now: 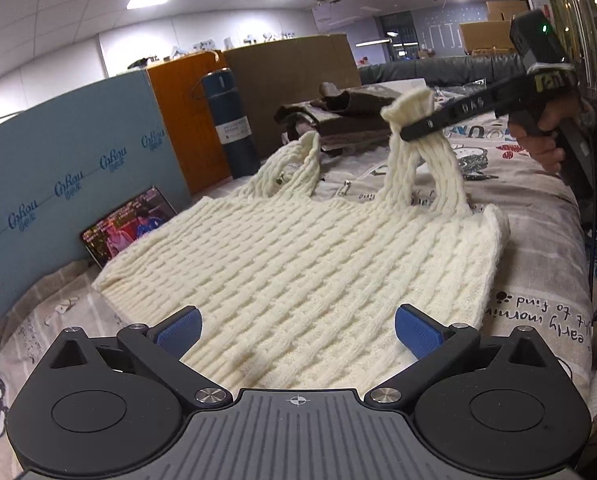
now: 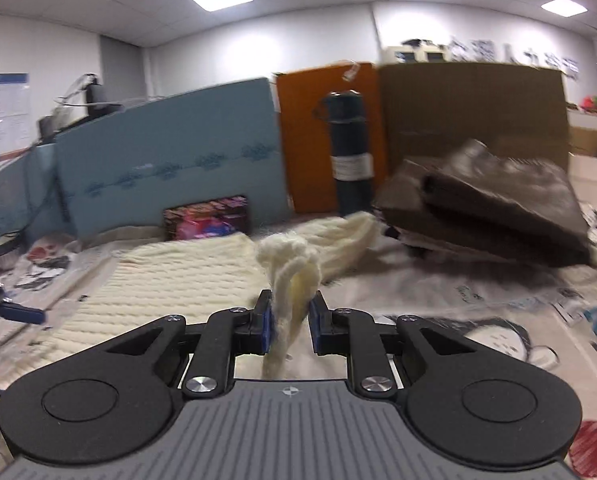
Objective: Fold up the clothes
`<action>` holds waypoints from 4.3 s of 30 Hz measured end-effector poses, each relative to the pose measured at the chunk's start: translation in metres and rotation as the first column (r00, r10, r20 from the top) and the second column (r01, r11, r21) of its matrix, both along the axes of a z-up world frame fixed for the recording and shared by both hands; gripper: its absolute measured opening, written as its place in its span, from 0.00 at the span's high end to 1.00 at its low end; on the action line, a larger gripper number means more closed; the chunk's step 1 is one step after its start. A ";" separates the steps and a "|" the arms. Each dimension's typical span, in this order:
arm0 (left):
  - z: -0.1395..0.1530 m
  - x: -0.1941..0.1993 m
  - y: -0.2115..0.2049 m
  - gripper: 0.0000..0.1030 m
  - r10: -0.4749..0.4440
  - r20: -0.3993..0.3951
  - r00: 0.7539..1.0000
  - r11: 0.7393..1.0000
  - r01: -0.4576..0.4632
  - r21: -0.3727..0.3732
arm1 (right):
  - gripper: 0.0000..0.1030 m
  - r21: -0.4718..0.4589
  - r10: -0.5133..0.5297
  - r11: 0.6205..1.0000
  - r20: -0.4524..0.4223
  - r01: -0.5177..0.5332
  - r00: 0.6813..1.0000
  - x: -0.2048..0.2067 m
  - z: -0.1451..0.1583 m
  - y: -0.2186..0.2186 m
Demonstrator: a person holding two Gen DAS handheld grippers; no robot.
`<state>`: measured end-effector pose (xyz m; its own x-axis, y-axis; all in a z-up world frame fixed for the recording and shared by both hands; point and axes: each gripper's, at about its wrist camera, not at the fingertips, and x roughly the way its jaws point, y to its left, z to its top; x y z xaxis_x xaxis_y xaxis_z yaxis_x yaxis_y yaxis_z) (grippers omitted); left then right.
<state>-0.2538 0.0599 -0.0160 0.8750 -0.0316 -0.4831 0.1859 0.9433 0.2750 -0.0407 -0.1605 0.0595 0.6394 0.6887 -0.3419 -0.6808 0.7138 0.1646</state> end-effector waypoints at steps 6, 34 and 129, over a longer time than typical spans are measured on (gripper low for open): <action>0.008 0.002 0.004 0.00 0.007 0.030 1.000 0.999 -0.008 0.039 | 0.62 -0.086 -0.129 0.988 -0.041 0.125 0.991 0.014 -0.022 -0.008; 0.026 0.097 0.045 0.00 0.290 0.060 0.955 0.937 -0.271 -0.219 | 0.22 0.072 -0.098 0.991 -0.222 0.116 0.970 0.058 -0.018 -0.009; 0.018 0.070 0.070 0.13 0.322 0.079 0.944 0.947 -0.321 -0.021 | 0.13 0.359 0.031 0.914 -0.523 0.187 0.852 0.076 -0.042 -0.023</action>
<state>-0.1834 0.1298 0.0023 0.8751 0.2543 -0.4117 -0.1497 0.9513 0.2694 0.0349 -0.1831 0.0179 0.5060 0.7876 -0.3516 -0.3657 0.5651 0.7395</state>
